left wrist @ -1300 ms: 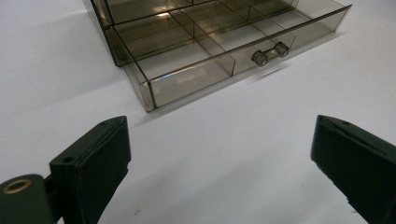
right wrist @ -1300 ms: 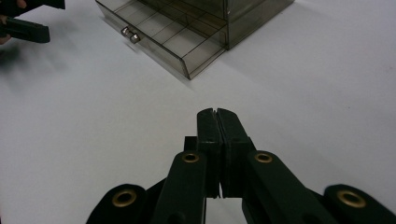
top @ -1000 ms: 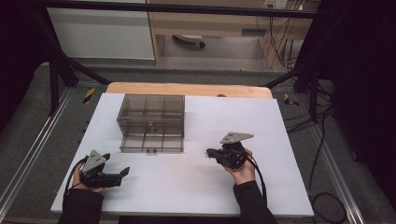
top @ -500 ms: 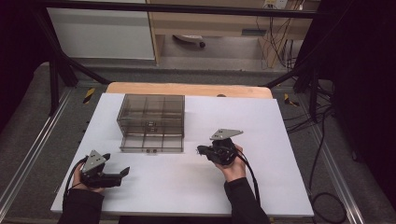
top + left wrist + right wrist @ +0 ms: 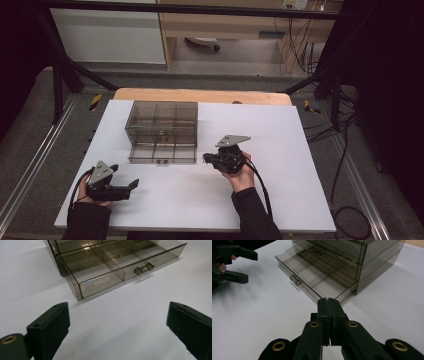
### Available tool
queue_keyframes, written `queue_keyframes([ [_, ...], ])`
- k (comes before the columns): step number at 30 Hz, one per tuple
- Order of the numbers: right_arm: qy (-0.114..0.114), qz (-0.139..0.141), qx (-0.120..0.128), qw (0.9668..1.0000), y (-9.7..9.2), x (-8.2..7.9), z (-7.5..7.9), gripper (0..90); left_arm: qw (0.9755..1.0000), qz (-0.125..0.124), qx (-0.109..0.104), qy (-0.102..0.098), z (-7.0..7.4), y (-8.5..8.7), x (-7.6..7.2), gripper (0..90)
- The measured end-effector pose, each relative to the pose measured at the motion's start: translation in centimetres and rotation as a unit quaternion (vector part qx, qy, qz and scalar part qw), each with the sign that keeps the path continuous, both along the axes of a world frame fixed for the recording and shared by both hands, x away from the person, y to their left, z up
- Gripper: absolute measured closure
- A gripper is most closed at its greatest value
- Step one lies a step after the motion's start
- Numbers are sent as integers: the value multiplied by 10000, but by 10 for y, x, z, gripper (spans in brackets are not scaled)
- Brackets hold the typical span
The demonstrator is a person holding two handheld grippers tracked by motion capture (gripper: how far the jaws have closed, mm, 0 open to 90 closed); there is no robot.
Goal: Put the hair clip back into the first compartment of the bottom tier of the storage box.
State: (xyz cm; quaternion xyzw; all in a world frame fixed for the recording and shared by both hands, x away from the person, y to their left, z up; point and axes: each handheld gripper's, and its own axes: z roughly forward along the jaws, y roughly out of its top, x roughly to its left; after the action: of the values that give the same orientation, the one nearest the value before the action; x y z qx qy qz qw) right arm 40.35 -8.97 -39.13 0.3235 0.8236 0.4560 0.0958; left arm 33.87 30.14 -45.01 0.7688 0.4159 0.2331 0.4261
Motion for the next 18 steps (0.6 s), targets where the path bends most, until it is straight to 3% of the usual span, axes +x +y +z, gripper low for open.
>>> queue_keyframes([
  [18, -8, 106, -13, 9999, 29, 10, 1, 892, 10000, -5, -10, 4, 0, 0, 0, 48],
])
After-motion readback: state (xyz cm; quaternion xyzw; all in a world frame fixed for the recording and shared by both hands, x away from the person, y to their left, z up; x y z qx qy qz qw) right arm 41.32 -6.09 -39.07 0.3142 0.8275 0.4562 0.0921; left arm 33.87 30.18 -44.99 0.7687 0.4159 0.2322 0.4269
